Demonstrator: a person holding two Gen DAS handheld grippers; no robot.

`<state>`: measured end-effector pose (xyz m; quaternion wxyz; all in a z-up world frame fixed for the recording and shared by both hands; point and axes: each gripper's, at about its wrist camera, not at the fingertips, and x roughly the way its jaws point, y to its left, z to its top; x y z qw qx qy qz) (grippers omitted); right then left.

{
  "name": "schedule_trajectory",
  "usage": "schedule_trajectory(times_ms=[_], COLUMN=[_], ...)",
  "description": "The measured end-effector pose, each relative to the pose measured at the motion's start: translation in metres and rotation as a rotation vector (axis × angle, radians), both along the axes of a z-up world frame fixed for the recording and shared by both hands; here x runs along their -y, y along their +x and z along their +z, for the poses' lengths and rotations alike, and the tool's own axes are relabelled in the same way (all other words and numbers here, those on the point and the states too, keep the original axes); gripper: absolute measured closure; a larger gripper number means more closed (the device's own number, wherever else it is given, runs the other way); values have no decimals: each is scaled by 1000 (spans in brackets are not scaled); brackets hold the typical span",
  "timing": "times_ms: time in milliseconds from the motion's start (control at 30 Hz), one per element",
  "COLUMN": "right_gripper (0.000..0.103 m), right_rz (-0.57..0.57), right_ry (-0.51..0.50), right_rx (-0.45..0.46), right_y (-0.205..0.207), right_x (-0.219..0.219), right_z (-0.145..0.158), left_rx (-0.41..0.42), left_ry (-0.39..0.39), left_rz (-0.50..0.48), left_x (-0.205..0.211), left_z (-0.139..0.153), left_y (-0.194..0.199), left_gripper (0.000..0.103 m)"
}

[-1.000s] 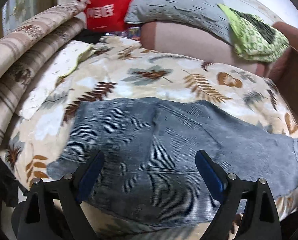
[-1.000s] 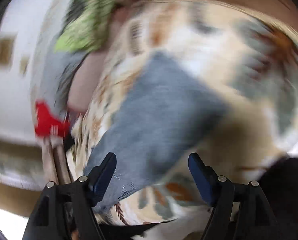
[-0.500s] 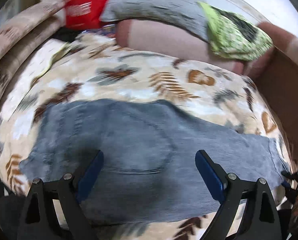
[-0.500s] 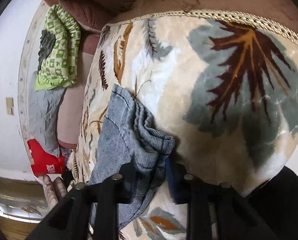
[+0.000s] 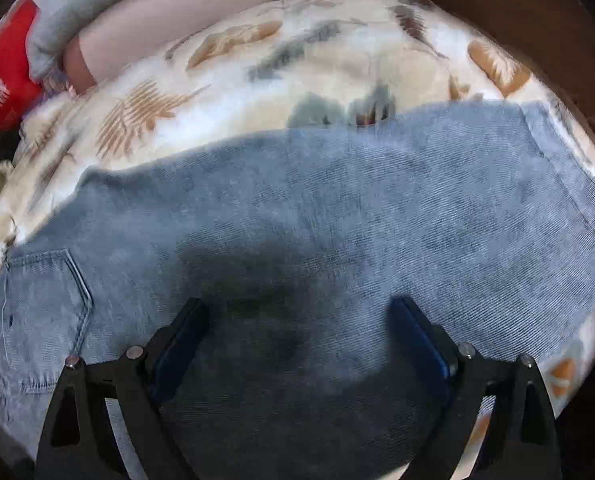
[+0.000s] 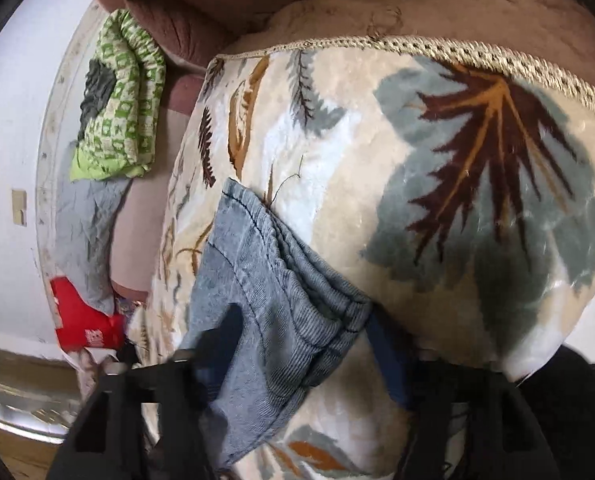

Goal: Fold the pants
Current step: 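Fold the leg cuffs up toward the waistband with the right tool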

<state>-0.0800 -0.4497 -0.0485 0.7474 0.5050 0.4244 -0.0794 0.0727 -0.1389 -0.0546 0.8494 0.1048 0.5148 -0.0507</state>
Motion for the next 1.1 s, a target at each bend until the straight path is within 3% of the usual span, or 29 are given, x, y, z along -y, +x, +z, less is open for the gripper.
schedule_trajectory(times_ms=[67, 133, 200, 233, 300, 367, 400, 433, 500, 600, 733, 767, 800, 867, 933, 1033, 1100], right_gripper=[72, 72, 69, 66, 61, 61, 63, 72, 76, 77, 77, 77, 77, 77, 77, 76, 72], right_rz=[5, 19, 33, 29, 12, 26, 50, 63, 90, 152, 279, 327, 357, 470, 571, 736, 823], right_ry=[12, -11, -29, -29, 1, -16, -43, -59, -92, -217, -385, -424, -445, -512, -557, -568, -520], right_rx=[-3, 0, 3, 0, 7, -5, -9, -13, -22, 20, 158, 197, 220, 301, 343, 366, 324], right_y=[-1, 0, 2, 2, 1, 5, 8, 10, 16, 27, 44, 47, 48, 45, 39, 33, 34], right_x=[4, 2, -1, -1, 2, -1, -4, -5, -10, -29, -89, -113, -129, -184, -231, -300, -337], right_z=[-4, -2, 1, 0, -3, -2, 1, 2, 9, 45, 119, 137, 147, 170, 176, 156, 118], left_rx=[-27, 42, 84, 71, -57, -4, -3, -10, -7, 3, -4, -6, -3, 0, 42, 144, 163], left_ry=[-35, -97, -99, -94, 10, 30, 23, 16, 27, 10, -52, -106, -144, -264, -325, -334, -314], left_rz=[20, 10, 11, 4, -50, -61, -57, -51, -65, -65, -68, -61, -42, 35, 127, 349, 457], left_x=[-2, -4, -2, 2, 16, 16, 15, 14, 16, 13, 7, -3, -16, -59, -103, -195, -239], left_z=[12, 34, 42, 39, 2, -12, -12, -10, -10, -11, -8, -2, 2, 18, 34, 54, 57], left_y=[0, -5, -9, -8, -2, -7, -8, -8, -8, -9, -11, -11, -9, -18, -36, -76, -95], left_gripper=[8, 8, 8, 8, 7, 0, 0, 0, 1, 1, 4, 9, 22, 25, 25, 25, 25])
